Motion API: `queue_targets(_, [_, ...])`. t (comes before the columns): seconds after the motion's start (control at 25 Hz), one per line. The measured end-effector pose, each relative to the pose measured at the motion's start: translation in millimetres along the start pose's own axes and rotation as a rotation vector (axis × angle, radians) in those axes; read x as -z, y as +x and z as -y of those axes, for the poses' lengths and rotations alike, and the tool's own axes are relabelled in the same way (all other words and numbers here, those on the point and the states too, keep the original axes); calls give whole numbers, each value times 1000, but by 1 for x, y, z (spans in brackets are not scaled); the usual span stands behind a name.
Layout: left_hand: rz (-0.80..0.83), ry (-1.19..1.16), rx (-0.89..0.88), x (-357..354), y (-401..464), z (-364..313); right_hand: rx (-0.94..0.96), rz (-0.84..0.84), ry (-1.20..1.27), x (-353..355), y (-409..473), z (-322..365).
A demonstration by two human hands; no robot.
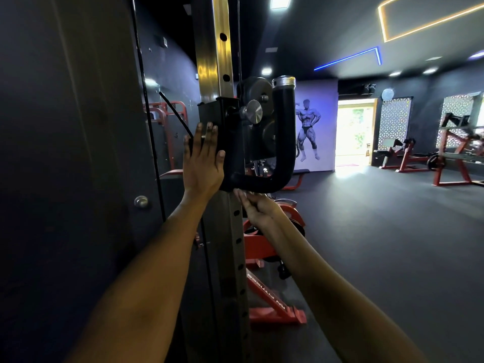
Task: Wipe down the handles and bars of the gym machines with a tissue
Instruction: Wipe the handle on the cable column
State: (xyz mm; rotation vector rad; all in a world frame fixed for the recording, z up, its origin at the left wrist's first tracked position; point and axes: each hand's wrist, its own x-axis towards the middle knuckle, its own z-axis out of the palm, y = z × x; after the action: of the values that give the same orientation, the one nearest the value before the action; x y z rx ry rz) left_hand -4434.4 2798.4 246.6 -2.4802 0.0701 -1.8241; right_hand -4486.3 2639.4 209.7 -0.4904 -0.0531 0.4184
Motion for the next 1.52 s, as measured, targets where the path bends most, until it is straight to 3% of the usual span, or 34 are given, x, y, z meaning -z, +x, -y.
queue_targets(0.2, [-9,-9,3,1,1,-1,35,-34,-44,16,-21,37])
queue_targets(0.32, [-27,-24,9,0,2,-4,235,-99,-282,21,-53,61])
queue_targets(0.4, [-34,-25,15,0,1,-3,521,-70,-502,4,-75,72])
queue_targets(0.6, [-27,-22,13,0,-2,-4,1596,9,-1271,-46,-59,85])
queue_targets(0.68, [-17,-20,21,1,-1,-4,1745,16,-1347,-20,-45,65])
queue_targets(0.76, [0,-13,22,2,-1,-5,1736,-10,-1377,34,-40,42])
queue_targets(0.84, [8,-12,20,3,0,-4,1598,-46,-1387,71,-45,28])
queue_targets(0.96, [-1,-11,18,1,0,-3,1483,-154,-1040,28,-46,61])
queue_targets(1.12, [-25,-30,13,-3,-3,-3,1456,64,-981,-42,-51,92])
queue_targets(1.2, [-19,-33,15,-4,-4,-3,1482,-16,-1022,-10,-43,71])
queue_targets(1.36, [-32,-61,20,-4,-3,-4,1290,-135,-1032,43,-45,44])
queue_targets(1.44, [-60,-43,21,-4,-4,-3,1350,-103,-973,-1,-43,74])
queue_targets(1.52, [-80,-30,57,-6,-3,-9,1560,-12,-1032,-58,-44,106])
